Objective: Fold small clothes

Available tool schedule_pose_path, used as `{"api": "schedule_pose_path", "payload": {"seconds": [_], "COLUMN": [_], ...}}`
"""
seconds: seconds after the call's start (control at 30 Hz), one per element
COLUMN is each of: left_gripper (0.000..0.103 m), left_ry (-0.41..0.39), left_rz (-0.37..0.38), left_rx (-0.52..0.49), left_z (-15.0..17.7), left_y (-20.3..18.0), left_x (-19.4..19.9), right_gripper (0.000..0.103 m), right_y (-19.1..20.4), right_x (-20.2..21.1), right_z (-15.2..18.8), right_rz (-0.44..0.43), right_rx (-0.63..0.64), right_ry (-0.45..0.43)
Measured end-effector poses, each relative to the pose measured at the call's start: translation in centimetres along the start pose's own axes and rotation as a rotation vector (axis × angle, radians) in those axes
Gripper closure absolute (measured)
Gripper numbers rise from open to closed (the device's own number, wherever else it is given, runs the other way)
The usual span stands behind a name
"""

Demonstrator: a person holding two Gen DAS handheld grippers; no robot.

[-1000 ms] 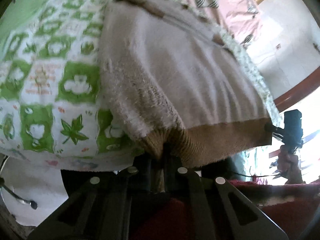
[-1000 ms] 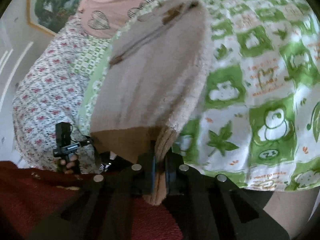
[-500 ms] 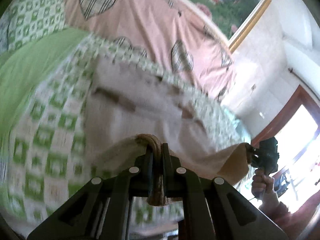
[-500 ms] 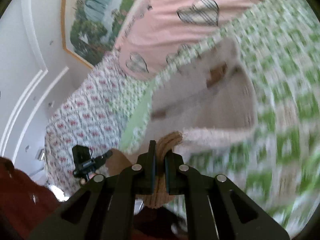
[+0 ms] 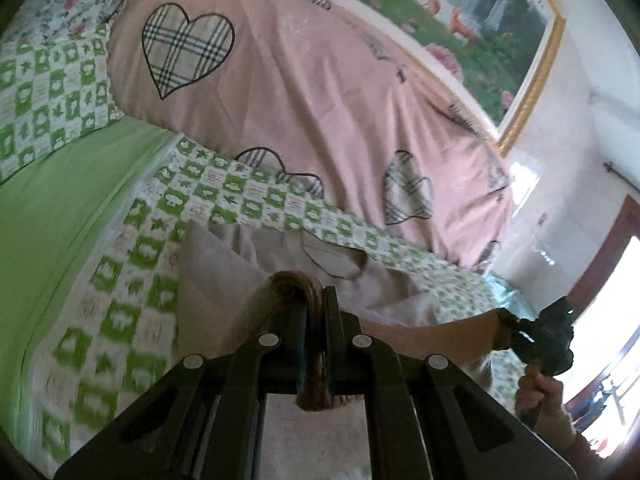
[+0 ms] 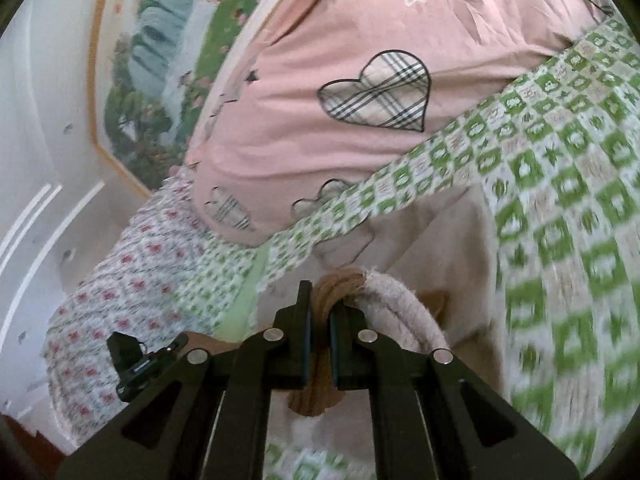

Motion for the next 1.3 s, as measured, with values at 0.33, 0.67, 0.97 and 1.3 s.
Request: {"api": "schedule_pose_path", "payload": {"seconds": [0.33,0.67,0.97,1.3], "left_gripper": [0.098,0.088,0.059,0.072], "left_ry": [0.071,0.183,0.274,0.426], "left_rz": [-0.098,-0.158,0.009,0.027], "left_rx": [0.029,0.108,-0.001,-0.138], "left_z": [-2.7,-0.7,5.2,6.3], "left_y": [4.5,8.7,0.2,-2.1], "left_x": [-9.4,-14.1,-10.3,-17.3], "right_gripper": [0.095,0.093,0.07,0.07], "right_y": [-5.1,-8.8,-1.6,0.3], "right_x": [-7.0,-10.3,-6.2,-17.2], "right_z": [-3.5,-2.8,0.7,5.6], "right_rz": [0.177,0.283,0.23,0.201], "right_rx": [-0.037,-0.078,0.049,0.353], "right_ry": [0.034,0.122,0.071,0.554]}}
Point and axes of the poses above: each gripper's, at about its wrist camera, not at the fingertips, and x roughly against the way its jaws point, y to its left, z to its underside, the point moved 4 cm from there along -x, roughly the way its jaws point, and after that the axes turned 4 degrees about y, right-handed, at the moved point
